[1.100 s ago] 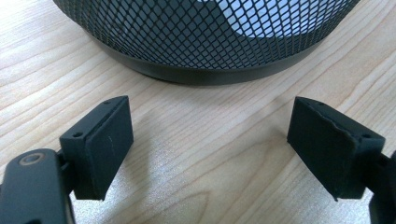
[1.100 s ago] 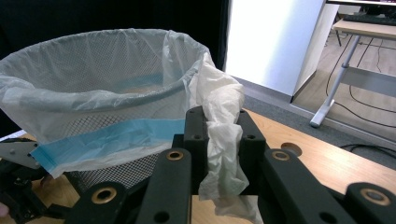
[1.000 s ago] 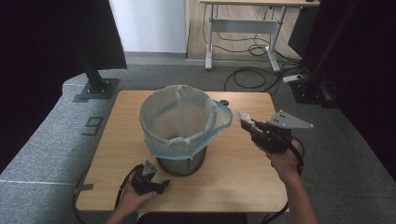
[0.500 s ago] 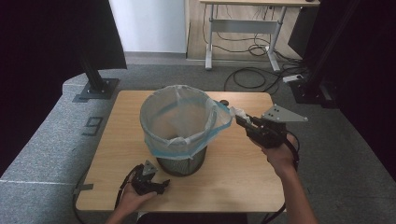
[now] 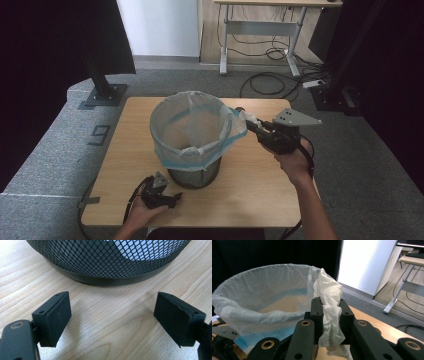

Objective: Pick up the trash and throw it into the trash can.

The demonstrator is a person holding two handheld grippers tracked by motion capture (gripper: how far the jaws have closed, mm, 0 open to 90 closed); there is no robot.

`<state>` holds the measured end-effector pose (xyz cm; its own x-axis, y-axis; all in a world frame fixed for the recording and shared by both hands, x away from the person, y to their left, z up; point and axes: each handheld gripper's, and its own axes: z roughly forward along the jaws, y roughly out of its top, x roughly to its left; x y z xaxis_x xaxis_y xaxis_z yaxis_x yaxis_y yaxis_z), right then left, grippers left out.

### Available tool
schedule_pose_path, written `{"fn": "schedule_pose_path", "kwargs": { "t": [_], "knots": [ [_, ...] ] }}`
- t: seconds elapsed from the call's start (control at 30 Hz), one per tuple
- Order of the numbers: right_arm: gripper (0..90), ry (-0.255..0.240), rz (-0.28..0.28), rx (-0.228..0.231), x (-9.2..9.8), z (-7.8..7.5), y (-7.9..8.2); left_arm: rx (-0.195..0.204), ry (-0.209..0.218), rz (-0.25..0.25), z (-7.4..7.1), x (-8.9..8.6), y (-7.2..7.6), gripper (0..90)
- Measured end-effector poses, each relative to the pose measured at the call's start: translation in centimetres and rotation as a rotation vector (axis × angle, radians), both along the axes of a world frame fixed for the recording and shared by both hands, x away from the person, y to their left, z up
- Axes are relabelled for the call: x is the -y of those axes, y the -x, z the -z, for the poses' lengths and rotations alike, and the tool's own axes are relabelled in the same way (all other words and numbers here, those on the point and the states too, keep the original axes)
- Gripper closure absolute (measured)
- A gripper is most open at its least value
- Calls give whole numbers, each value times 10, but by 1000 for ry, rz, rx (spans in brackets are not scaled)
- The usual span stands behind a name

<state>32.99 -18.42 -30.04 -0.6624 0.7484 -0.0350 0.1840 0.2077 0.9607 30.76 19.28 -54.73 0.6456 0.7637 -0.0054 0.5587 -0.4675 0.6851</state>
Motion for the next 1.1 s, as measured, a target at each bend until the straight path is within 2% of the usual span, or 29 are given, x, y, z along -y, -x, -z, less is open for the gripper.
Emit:
{"fn": "schedule_pose_path", "kwargs": {
  "t": [0.63, 1.1],
  "knots": [
    [785, 10, -45, -12, -34, -3, -16, 0, 2, 5, 0, 0, 0, 140],
    [785, 17, -73, -41, -61, -1, -33, 0, 2, 4, 0, 0, 0, 140]
  ]
}}
